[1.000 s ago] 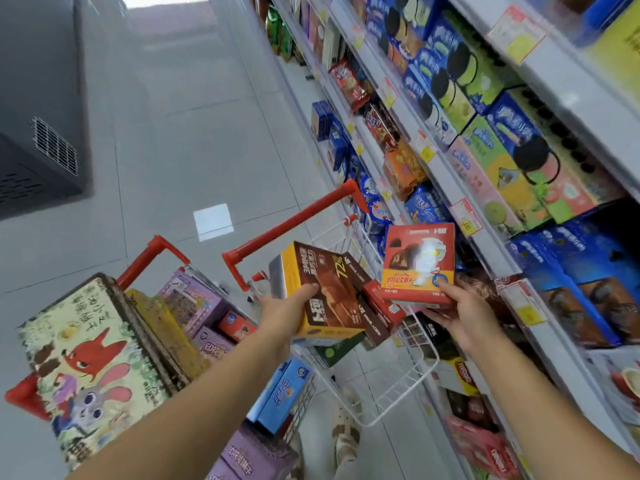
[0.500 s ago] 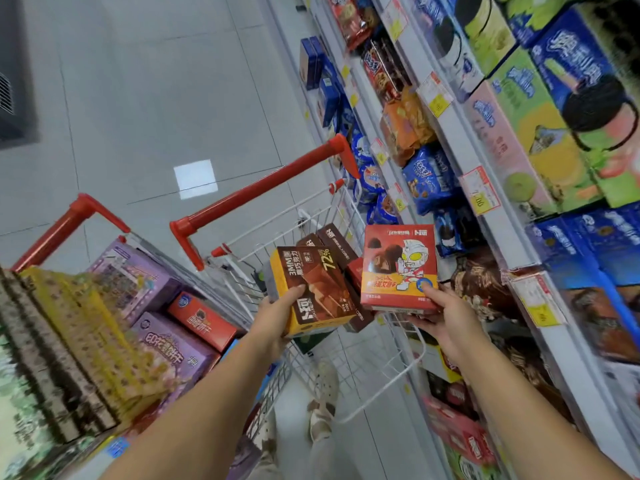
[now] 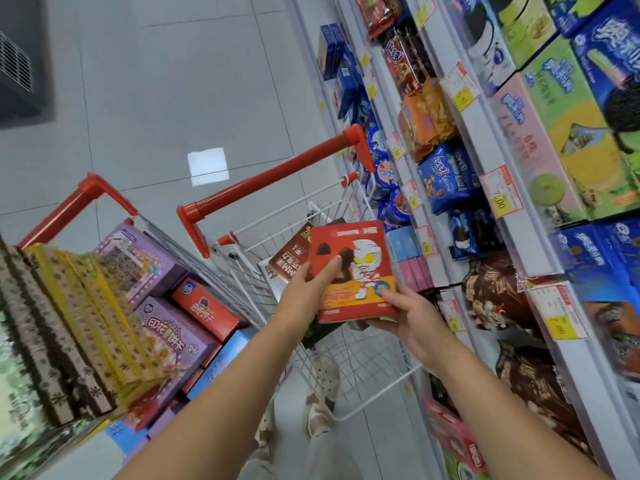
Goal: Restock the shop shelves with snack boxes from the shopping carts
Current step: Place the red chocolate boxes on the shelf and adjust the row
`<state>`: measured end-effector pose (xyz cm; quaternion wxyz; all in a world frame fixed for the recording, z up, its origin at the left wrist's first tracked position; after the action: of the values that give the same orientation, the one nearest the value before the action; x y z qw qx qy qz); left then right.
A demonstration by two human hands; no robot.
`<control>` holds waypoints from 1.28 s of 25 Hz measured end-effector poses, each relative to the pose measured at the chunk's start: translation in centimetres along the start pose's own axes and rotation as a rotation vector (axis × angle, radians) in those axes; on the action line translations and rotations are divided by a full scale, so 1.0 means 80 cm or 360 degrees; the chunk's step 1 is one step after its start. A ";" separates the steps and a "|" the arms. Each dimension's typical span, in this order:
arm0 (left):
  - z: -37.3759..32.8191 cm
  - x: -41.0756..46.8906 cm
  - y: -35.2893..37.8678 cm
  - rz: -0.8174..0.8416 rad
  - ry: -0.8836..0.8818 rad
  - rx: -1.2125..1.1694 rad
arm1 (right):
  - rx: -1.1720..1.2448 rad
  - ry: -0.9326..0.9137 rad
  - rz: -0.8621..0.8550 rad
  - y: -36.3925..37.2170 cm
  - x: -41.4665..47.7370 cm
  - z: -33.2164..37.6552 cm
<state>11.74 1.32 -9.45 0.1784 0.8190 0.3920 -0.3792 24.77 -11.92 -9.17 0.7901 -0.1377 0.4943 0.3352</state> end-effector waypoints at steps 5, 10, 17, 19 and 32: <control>0.010 0.010 -0.064 -0.0009 -0.0119 -0.0296 | -0.1334 -0.0259 -0.0549 -0.003 0.061 0.001; 0.036 0.007 -0.098 -0.0135 -0.0054 -0.0399 | -0.2267 -0.0107 -0.0891 0.002 0.113 -0.039; 0.042 0.005 -0.113 -0.0124 0.0021 -0.0453 | -0.2679 -0.0236 -0.1019 0.004 0.128 -0.040; 0.040 0.002 -0.114 -0.0111 0.0041 -0.0460 | -0.2520 -0.0347 -0.1006 0.007 0.107 -0.037; -0.063 -0.118 -0.078 0.0233 0.0280 -0.0356 | -0.0024 -0.1113 -0.0721 -0.040 -0.220 0.046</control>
<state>5.53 3.42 1.02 0.2606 0.8505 0.3850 -0.2460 24.35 -19.20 7.60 0.9632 -0.1266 0.1510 0.1831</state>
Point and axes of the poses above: each hand's wrist, its own x-axis towards the middle knuckle, its own y-axis out of the palm, z = x × y, the point moved 1 cm from there along x, towards the middle knuckle, and after that the axes turned 5 degrees about y, right-handed, at the moved point
